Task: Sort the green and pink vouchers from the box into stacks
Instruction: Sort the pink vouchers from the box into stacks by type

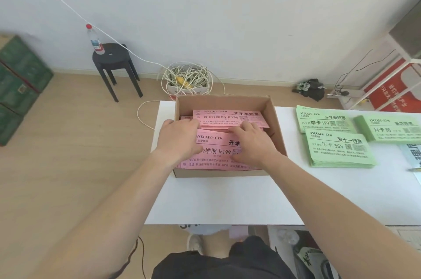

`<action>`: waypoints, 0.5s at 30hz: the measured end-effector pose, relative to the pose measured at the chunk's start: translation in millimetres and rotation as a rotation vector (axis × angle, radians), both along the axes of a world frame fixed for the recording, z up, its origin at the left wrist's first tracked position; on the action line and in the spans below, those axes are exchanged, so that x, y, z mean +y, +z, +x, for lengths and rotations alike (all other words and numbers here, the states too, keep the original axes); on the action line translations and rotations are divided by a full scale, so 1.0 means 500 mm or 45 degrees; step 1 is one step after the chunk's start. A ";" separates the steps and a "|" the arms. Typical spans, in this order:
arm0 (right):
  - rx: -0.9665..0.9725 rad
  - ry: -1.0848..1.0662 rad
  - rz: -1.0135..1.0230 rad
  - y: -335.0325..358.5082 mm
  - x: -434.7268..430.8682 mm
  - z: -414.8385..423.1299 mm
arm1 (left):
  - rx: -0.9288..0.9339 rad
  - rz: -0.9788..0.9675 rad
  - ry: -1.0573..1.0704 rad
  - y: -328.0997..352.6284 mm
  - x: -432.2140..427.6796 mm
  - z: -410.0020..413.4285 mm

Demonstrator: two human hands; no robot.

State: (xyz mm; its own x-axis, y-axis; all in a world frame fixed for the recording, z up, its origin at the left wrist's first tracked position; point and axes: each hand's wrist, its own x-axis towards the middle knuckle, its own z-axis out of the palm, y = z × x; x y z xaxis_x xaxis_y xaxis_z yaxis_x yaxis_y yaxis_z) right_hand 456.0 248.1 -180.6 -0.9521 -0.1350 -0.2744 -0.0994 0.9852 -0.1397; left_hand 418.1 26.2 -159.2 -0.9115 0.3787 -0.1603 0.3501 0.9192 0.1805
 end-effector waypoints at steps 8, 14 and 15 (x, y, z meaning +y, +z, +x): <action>-0.061 -0.020 -0.175 0.021 0.032 0.011 | -0.287 0.543 0.088 0.026 -0.013 0.035; -0.130 -0.076 -0.246 0.037 0.039 0.015 | -0.396 0.728 0.251 0.028 -0.019 0.050; -0.157 -0.084 -0.252 0.039 0.042 0.014 | -0.431 0.784 0.301 0.028 -0.023 0.052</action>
State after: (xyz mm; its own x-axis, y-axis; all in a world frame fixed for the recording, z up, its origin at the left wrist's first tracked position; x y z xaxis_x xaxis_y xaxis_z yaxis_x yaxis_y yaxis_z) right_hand 463.1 269.2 -160.8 -0.9216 -0.1362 -0.3634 -0.0059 0.9412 -0.3378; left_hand 444.3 15.0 -145.1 -0.9184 0.2902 -0.2689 -0.0109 0.6608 0.7505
